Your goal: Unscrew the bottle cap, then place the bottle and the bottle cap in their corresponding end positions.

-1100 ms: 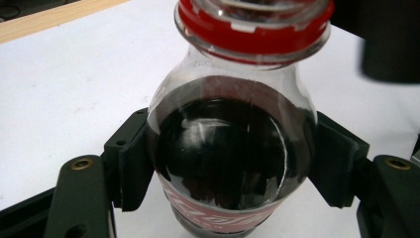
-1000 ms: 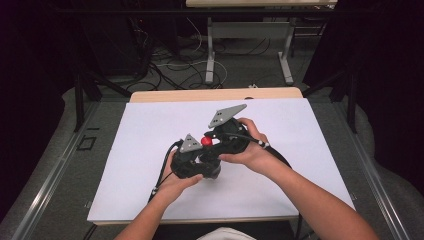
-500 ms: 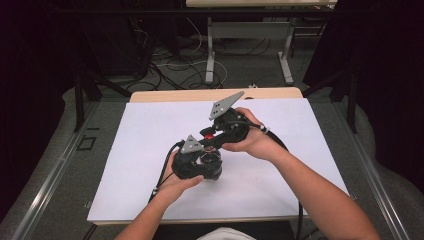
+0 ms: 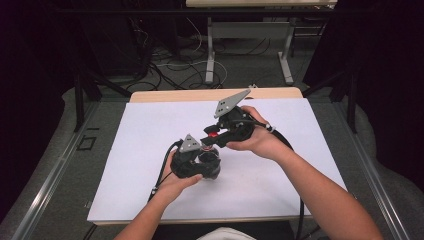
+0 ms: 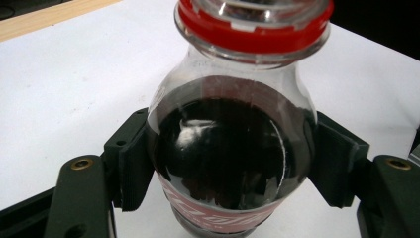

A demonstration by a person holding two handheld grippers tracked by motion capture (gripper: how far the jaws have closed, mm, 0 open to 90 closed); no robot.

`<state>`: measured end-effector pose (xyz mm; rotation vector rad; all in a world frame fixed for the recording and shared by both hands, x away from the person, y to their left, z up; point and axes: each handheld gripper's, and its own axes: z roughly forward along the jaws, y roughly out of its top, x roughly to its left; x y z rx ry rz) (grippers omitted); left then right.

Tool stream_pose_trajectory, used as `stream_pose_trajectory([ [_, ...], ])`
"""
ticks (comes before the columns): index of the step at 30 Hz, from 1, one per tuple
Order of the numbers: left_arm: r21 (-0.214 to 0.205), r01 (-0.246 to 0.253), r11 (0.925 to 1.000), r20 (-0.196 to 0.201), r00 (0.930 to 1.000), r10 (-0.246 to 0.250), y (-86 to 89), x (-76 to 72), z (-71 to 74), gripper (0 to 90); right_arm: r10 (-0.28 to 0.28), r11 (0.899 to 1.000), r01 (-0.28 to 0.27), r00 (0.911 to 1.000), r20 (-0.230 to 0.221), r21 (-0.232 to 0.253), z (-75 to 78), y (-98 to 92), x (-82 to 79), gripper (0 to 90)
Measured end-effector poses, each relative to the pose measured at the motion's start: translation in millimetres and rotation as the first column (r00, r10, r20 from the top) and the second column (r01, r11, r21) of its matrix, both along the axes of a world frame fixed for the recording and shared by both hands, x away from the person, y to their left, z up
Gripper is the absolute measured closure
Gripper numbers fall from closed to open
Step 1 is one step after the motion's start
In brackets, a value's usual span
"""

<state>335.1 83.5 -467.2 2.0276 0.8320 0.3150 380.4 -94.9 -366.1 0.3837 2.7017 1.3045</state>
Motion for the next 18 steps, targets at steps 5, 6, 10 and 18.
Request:
stream_pose_trajectory([
  [5, -0.006, -0.015, 0.9999, -0.003, 0.9999, 0.015, 2.7, 1.3, -0.5, 30.0, -0.014, 1.000, 0.014, 0.9995, 0.029, 0.007, 0.2, -4.6, -2.5, 61.5],
  [6, -0.007, -0.014, 0.9999, -0.012, 0.9998, 0.014, 3.3, 1.3, -0.4, 30.0, -0.023, 1.000, 0.023, 0.9994, 0.028, 0.001, -0.1, -5.8, -3.7, 61.5],
  [10, -0.013, -0.024, 0.9996, -0.008, 0.9997, 0.024, 5.7, 2.5, 0.0, 30.0, -0.041, 0.999, 0.040, 0.9988, 0.027, 0.009, -2.1, -8.8, -7.0, 61.5],
  [18, -0.011, -0.039, 0.9992, -0.006, 0.9992, 0.039, 10.7, 3.9, 0.4, 30.0, -0.083, 0.997, 0.082, 0.9962, 0.029, 0.011, -8.4, -17.5, -8.8, 61.4],
])
